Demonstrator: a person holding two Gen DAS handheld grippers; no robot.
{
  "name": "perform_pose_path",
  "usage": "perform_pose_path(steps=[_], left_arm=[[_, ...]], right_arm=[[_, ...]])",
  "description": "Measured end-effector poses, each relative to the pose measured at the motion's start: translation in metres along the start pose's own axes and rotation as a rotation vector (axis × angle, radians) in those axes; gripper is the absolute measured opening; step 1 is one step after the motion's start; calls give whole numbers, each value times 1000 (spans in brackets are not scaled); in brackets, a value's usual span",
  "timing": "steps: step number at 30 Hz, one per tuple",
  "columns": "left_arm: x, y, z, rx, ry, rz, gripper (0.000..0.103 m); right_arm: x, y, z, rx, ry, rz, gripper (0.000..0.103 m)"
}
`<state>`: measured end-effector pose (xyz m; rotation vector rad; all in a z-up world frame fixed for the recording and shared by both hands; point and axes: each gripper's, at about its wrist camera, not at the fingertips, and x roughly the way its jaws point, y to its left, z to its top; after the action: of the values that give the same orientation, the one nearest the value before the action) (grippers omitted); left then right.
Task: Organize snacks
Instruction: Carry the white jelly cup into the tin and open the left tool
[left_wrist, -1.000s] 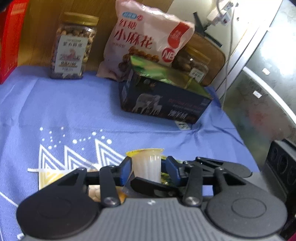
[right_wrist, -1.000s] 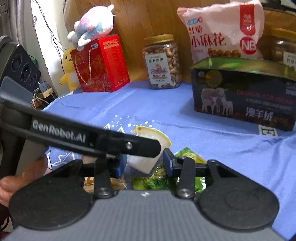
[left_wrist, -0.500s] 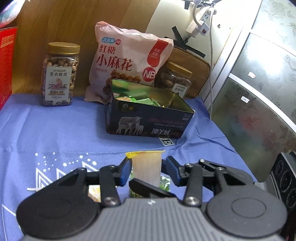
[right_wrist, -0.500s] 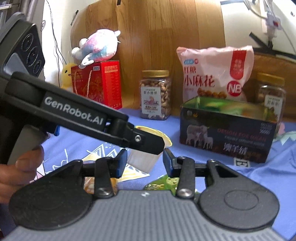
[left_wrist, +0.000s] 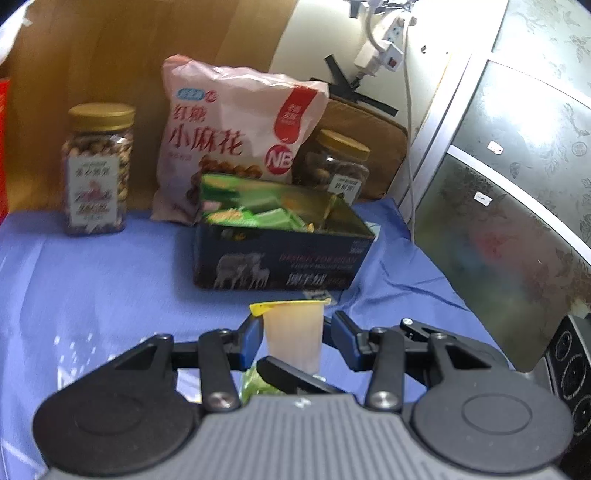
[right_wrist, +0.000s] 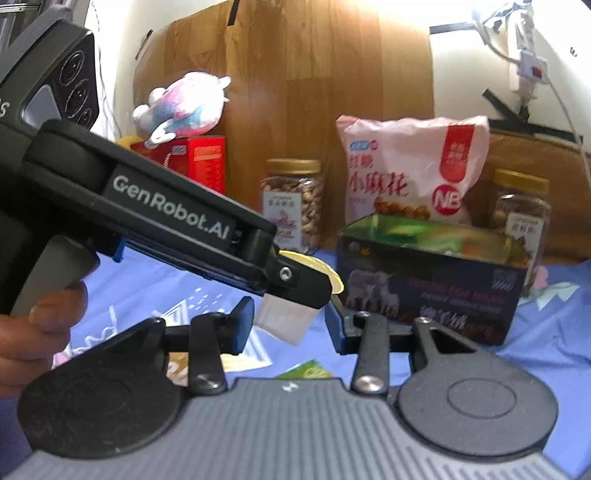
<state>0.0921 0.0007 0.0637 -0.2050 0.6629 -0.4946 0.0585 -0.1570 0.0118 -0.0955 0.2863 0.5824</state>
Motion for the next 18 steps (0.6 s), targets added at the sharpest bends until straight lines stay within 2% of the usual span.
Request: perform_pose_path(steps=[8, 18], left_arm=[[33, -19, 35, 27, -31, -26, 41], [79, -19, 85, 47, -50, -35, 41]], right_arm=[[10, -34, 17, -34, -46, -78, 45], [44, -69, 38, -82, -82, -161, 45]])
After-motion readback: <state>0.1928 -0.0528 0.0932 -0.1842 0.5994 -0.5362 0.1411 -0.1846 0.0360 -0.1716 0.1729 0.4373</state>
